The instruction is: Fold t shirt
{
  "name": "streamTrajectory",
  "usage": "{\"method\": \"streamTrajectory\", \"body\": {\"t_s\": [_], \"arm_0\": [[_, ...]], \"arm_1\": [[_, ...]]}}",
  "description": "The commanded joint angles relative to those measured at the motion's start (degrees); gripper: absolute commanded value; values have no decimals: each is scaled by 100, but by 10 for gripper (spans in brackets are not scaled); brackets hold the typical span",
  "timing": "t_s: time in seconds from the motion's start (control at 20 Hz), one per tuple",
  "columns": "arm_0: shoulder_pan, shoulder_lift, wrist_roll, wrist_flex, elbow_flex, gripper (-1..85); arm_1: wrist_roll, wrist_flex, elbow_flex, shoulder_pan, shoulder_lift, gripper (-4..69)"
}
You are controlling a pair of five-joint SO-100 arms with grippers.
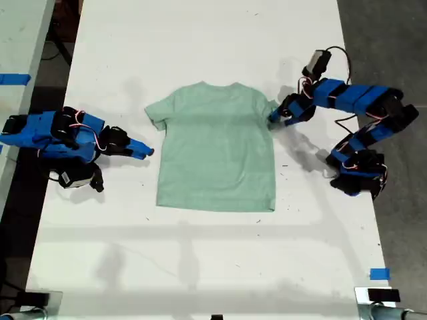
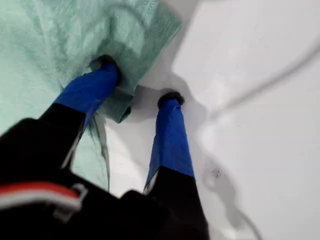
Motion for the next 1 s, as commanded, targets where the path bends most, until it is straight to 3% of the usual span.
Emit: {"method": "streamTrajectory", "body": {"t_s": [0.0, 0.2, 0.6, 0.65, 0.75, 0.85, 0.95], "arm_0": [[-35, 26, 35, -114, 114, 148], [-26, 26, 35, -114, 114, 148], [-9, 26, 35, -114, 114, 151], [-9, 26, 35, -114, 114, 151], [-9, 26, 35, -114, 114, 151], [0, 26, 35, -114, 114, 151], [0, 26, 35, -114, 114, 151]], "arm_1": [[79, -176, -35, -26, 149, 173], [264, -185, 158, -229, 1151, 163], [431, -422, -343, -404, -316, 163], [475, -475, -378, -422, -483, 44], [475, -510, -448, -457, -580, 12], [536, 88, -861, -519, -519, 12], [650, 1169, -1679, -589, -378, 11]]}}
